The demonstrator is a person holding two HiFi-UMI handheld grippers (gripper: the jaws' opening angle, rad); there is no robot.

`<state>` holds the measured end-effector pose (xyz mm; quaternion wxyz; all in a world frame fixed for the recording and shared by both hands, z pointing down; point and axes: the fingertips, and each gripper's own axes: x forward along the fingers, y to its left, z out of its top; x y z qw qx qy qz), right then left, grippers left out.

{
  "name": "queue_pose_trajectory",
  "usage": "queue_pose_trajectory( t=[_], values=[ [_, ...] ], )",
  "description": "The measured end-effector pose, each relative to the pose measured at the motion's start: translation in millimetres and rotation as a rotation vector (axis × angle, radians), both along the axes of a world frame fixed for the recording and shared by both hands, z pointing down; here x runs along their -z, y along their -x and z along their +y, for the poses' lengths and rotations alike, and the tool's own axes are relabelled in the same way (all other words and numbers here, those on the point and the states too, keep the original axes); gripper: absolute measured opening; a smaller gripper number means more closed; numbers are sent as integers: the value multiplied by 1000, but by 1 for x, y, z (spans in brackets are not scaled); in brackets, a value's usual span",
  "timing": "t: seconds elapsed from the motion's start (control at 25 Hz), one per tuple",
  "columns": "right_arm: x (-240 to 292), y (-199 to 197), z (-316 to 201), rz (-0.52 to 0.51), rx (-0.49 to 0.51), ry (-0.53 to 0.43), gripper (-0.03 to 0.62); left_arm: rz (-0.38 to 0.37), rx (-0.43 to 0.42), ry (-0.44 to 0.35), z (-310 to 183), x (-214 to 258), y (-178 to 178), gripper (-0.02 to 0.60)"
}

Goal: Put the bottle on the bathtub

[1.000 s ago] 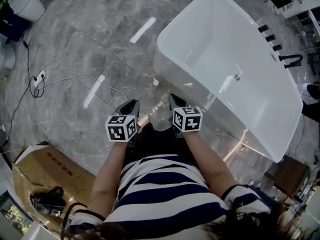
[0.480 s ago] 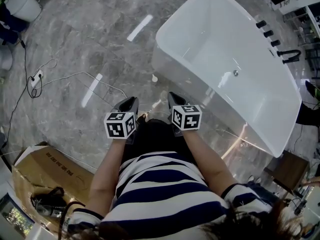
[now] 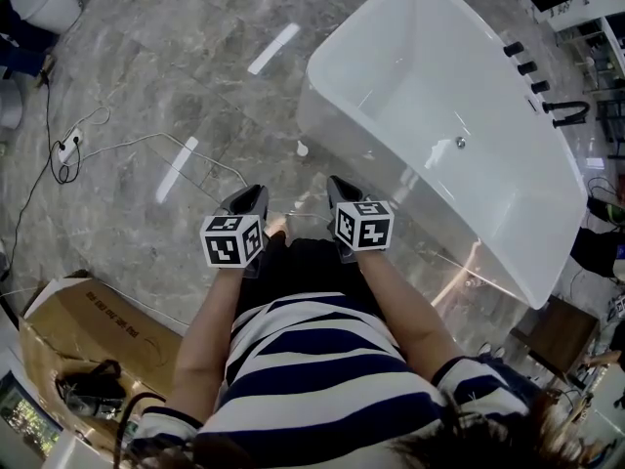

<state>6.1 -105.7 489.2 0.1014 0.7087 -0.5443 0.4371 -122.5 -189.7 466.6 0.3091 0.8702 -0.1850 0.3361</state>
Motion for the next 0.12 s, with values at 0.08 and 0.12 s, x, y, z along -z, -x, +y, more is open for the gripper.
queue_pose_trajectory(
  t=[0.08,0.12],
  values=[
    [-1,-1,-2,1,1,3,26,2,3,0,-2,0,0,49],
    [-2,-2,-2,1,2,5,26,2,4,0,-3,0,-1,49]
  ],
)
